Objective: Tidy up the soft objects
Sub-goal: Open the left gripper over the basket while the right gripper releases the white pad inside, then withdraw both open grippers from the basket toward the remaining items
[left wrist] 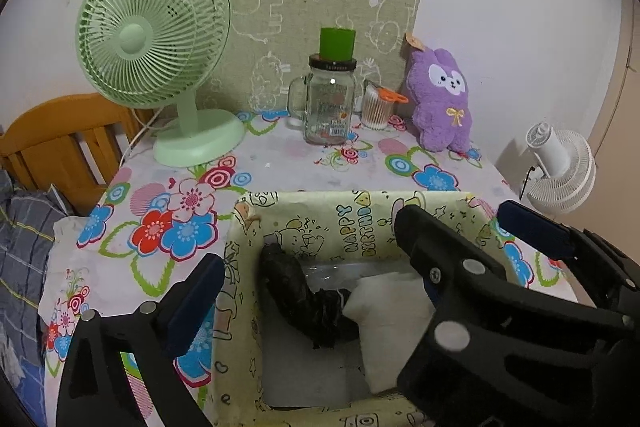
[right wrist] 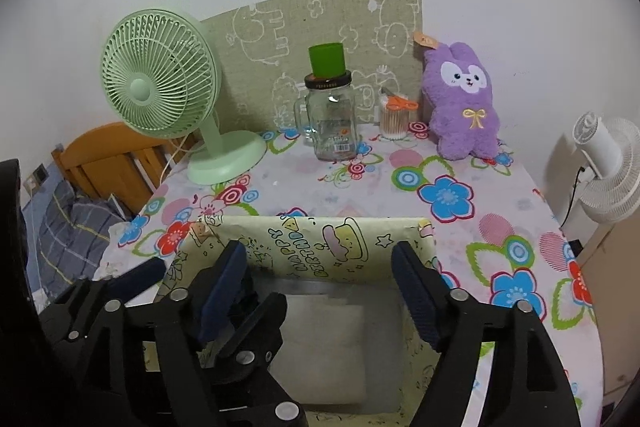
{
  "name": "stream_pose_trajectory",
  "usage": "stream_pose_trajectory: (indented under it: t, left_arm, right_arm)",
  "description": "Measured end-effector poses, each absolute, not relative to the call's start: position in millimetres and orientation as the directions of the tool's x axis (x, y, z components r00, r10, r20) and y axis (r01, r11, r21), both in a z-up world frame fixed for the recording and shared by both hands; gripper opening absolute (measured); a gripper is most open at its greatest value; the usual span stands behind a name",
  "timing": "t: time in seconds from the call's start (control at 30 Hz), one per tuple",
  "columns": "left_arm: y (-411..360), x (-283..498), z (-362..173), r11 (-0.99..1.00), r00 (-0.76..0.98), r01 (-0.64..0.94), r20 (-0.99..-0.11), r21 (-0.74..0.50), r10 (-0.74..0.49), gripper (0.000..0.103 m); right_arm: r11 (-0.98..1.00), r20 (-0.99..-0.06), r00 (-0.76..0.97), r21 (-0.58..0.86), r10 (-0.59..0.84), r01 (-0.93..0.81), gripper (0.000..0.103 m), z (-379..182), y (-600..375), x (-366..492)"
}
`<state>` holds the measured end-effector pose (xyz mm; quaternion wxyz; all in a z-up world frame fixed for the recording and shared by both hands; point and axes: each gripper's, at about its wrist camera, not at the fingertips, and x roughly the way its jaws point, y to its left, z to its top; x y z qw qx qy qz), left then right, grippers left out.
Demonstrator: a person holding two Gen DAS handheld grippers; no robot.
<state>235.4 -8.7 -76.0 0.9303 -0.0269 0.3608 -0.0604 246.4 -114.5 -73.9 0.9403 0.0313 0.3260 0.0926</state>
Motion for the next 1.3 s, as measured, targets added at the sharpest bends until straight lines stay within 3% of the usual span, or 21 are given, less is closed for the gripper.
stream_pose_trajectory:
  t: [0.13, 0.23, 1.3]
  left_arm:
    - [-9, 227, -69, 0.991, 0.741, 0.091, -0.659, -0.094, -0.13, 0.103]
    - [-10, 219, -62, 0.992, 0.753, 0.092, -0.647, -0.082, -0.123, 0.103]
    - [-13, 108, 1, 0.995, 0.857, 0.088, -0.506, -0.039, -0.096, 0.103]
  right_arm:
    - [0.983, -0.592, 0.784, 0.116, 0.184, -0.143, 0.093, -66, -117, 238]
    - [0.983, -0.58, 0.793, 0.117, 0.185, -0.143, 0.094, -60, -119, 230]
    - [0.982, -0.449, 0.873, 0.066, 0.189, -0.179, 0.095, 6, -124, 108]
